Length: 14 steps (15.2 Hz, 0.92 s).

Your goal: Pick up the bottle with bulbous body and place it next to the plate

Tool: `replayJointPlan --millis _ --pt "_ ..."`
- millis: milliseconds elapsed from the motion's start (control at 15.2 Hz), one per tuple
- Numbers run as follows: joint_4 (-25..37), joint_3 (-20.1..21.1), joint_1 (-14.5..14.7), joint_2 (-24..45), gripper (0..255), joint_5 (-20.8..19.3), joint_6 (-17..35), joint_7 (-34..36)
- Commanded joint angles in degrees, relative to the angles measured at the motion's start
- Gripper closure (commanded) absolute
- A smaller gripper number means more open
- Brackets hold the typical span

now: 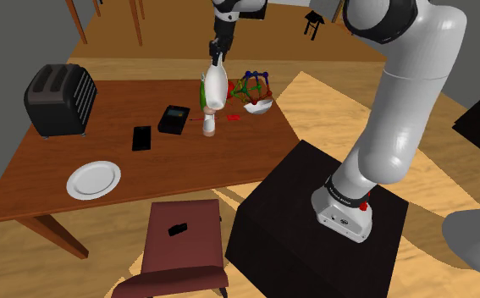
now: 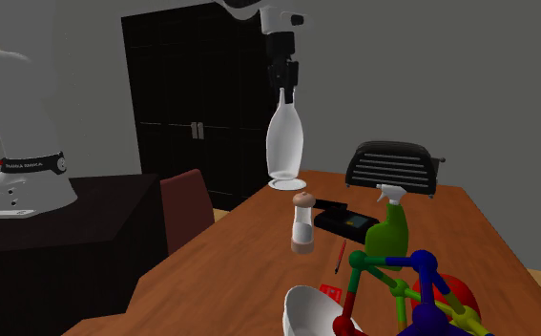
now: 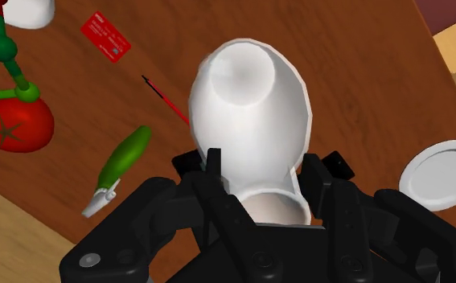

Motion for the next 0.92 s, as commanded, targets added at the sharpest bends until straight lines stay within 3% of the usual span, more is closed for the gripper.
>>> replayJointPlan --millis 0,858 --pt "0.42 0.72 1.28 1.24 255 -0.06 1.02 2.06" --pt "10.61 4.75 9.24 14.90 255 -0.25 5.01 14.55"
